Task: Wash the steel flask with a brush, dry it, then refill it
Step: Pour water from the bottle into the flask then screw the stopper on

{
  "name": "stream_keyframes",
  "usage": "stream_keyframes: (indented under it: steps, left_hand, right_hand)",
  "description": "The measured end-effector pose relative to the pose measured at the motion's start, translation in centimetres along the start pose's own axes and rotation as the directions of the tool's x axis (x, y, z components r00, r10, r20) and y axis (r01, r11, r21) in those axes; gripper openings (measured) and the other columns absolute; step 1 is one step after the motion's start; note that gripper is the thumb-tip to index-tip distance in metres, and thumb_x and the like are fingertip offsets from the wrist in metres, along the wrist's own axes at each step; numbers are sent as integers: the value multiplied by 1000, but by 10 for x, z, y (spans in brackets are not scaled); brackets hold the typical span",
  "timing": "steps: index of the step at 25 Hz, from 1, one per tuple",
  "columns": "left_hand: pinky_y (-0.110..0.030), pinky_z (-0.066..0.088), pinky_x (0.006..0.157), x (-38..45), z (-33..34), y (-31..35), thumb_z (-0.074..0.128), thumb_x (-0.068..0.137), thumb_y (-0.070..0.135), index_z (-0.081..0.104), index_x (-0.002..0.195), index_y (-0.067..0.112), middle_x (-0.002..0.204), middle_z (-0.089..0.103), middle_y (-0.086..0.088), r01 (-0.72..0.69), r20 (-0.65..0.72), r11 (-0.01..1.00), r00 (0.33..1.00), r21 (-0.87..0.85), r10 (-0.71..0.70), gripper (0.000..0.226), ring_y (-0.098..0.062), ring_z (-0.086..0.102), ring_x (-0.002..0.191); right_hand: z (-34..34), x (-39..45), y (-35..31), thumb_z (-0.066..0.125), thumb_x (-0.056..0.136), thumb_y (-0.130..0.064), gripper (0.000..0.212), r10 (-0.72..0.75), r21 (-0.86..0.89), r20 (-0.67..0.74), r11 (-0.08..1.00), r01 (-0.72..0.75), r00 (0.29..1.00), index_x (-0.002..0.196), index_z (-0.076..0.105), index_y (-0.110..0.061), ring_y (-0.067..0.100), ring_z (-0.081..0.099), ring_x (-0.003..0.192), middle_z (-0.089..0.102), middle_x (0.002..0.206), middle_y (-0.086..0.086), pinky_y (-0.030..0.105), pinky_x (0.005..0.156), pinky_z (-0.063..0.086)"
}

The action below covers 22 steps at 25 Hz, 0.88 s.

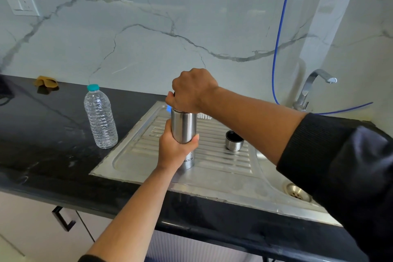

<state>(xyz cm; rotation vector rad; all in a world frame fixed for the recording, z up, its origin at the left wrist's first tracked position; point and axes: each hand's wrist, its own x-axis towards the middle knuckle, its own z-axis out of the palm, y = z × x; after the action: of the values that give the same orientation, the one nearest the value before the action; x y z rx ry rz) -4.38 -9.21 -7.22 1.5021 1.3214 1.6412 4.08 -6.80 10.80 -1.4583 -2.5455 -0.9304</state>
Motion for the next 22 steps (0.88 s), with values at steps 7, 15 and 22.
stream_keyframes:
  steps: [7, 15, 22]
  left_hand:
    - [-12, 54, 69, 2, -5, -3, 90, 76, 19, 53, 113, 43, 102, 67, 11, -53, 55, 998, 997, -43, 55, 58, 1, 67, 91]
    - [-19, 58, 70, 6, -4, -7, 92, 74, 20, 56, 118, 35, 99, 68, 8, -70, 47, 995, 996, -65, 73, 58, -4, 68, 87]
    - [-20, 59, 70, 4, -5, -7, 91, 74, 21, 53, 112, 44, 98, 67, 10, -79, 51, 996, 995, -52, 81, 59, -2, 68, 88]
  right_hand:
    - [17, -30, 33, 22, 99, -74, 63, 300, 726, 79, 636, -261, 951, 105, 58, -23, 19, 58, 79, 62, 83, -3, 34, 67, 37]
    - [164, -91, 46, 58, 89, -64, 70, 369, 327, 549, 731, -599, 750, 147, 46, -27, 31, 46, 136, 50, 147, 5, 46, 106, 45]
    - [158, -83, 53, 73, 80, -34, 37, 350, 454, 522, 658, -601, 778, 113, 63, -22, 23, 63, 96, 67, 112, 4, 35, 81, 54]
